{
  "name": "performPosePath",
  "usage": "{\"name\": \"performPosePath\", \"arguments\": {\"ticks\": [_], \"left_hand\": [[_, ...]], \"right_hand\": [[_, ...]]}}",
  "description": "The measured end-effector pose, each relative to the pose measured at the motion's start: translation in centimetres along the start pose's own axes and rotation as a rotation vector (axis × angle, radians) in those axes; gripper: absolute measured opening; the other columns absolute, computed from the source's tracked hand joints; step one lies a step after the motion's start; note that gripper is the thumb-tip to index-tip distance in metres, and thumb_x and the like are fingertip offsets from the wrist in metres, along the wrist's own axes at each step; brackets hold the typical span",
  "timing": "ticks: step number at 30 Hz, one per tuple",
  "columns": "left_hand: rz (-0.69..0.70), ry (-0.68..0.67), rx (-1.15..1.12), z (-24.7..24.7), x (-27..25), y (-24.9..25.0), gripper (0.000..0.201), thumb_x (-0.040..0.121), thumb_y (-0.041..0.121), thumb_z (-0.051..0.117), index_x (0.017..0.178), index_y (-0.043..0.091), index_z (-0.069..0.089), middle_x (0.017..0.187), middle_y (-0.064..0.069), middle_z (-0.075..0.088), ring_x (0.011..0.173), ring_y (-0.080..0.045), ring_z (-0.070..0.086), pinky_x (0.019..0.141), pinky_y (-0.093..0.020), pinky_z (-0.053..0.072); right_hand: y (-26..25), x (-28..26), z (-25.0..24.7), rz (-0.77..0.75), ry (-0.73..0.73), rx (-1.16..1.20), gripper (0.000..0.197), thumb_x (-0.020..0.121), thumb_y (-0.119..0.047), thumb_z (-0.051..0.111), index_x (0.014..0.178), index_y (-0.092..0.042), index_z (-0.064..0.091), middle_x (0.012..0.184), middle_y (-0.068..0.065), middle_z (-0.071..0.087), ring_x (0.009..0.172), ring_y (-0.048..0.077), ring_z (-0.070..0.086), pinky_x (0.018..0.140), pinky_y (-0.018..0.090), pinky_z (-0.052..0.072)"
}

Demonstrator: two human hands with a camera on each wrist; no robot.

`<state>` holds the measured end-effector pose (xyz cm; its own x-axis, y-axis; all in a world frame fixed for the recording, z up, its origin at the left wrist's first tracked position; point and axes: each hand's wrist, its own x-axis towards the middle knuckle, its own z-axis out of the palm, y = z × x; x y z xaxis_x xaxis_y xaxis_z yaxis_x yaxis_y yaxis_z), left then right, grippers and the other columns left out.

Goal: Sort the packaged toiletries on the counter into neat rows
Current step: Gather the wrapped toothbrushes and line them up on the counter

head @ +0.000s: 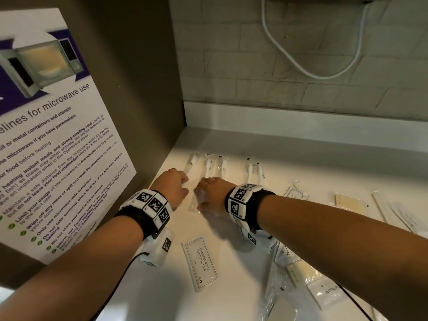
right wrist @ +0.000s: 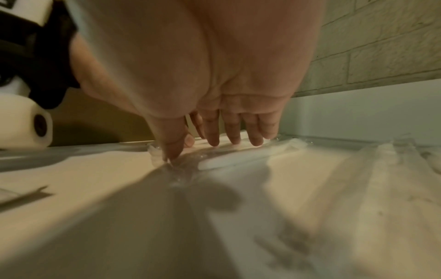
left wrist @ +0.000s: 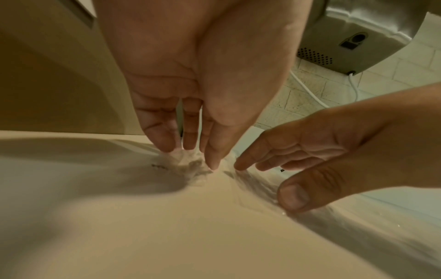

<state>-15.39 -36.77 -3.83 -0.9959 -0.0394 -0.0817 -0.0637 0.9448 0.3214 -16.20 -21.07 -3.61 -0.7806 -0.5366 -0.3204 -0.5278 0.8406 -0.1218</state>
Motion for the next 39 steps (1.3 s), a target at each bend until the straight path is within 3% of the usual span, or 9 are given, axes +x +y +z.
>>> {"name": "performPosePath", "arguments": {"ticks": [9,14,19,23,30,36,39], "left_hand": [[-0.018,0.023,-0.009,-1.0,-0.1,0.3,0.029,0.086,0.024,0.070,0.114,0.021,0.066,0.128,-0.003,0.052,0.109,-0.023,0.061,0.095,-0.039,0.052],[0.177,0.049,-0.043,-0.7,-0.1,3.2,0.025,0.085,0.029,0.067,0.110,0.029,0.066,0.125,0.007,0.054,0.118,-0.017,0.048,0.099,-0.035,0.044],[0.261,-0.133,0.019,1.5,0.1,5.2,0.046,0.075,0.054,0.064,0.118,0.040,0.062,0.127,0.011,0.055,0.116,-0.013,0.045,0.099,-0.036,0.042],[0.312,-0.182,0.179,1.9,0.3,5.7,0.050,0.082,0.052,0.063,0.129,0.035,0.058,0.134,0.010,0.056,0.124,-0.020,0.042,0.105,-0.041,0.036],[0.302,-0.139,0.199,1.1,-0.3,6.1,0.048,0.084,0.048,0.065,0.130,0.034,0.059,0.134,0.012,0.059,0.126,-0.018,0.041,0.106,-0.038,0.029],[0.284,-0.133,0.172,1.0,-0.5,5.9,0.049,0.083,0.047,0.066,0.130,0.034,0.059,0.133,0.012,0.061,0.125,-0.016,0.043,0.105,-0.038,0.029],[0.284,-0.138,0.191,0.8,-0.4,5.8,0.049,0.082,0.048,0.067,0.129,0.034,0.060,0.131,0.013,0.061,0.124,-0.015,0.043,0.104,-0.038,0.030]], "right_hand": [[1.3,-2.0,-1.6,0.020,0.111,0.077,0.067,0.089,-0.050,0.055,0.146,-0.020,0.034,0.152,0.005,0.033,0.141,0.030,0.028,0.114,0.047,0.028],[5.3,-5.2,-2.2,0.149,0.099,-0.014,0.067,0.088,-0.051,0.055,0.145,-0.022,0.036,0.152,0.004,0.033,0.143,0.030,0.023,0.116,0.048,0.022],[7.6,-7.1,-1.2,0.232,0.018,-0.065,0.070,0.086,-0.054,0.054,0.146,-0.021,0.036,0.153,0.004,0.034,0.145,0.031,0.017,0.117,0.048,0.022],[7.6,-7.4,-0.6,0.215,0.018,-0.050,0.070,0.089,-0.054,0.050,0.149,-0.021,0.031,0.157,0.003,0.026,0.148,0.029,0.011,0.119,0.048,0.015],[6.2,-6.5,-1.0,0.152,-0.015,0.010,0.073,0.087,-0.061,0.051,0.149,-0.028,0.029,0.159,-0.001,0.023,0.148,0.027,0.011,0.119,0.050,0.013],[5.0,-6.2,-0.5,0.144,0.048,0.083,0.072,0.086,-0.056,0.052,0.147,-0.024,0.030,0.153,-0.001,0.033,0.139,0.025,0.032,0.111,0.046,0.030],[5.0,-5.9,-0.5,0.150,0.045,0.085,0.072,0.085,-0.058,0.051,0.146,-0.025,0.031,0.153,-0.002,0.034,0.136,0.024,0.035,0.107,0.046,0.033]]}}
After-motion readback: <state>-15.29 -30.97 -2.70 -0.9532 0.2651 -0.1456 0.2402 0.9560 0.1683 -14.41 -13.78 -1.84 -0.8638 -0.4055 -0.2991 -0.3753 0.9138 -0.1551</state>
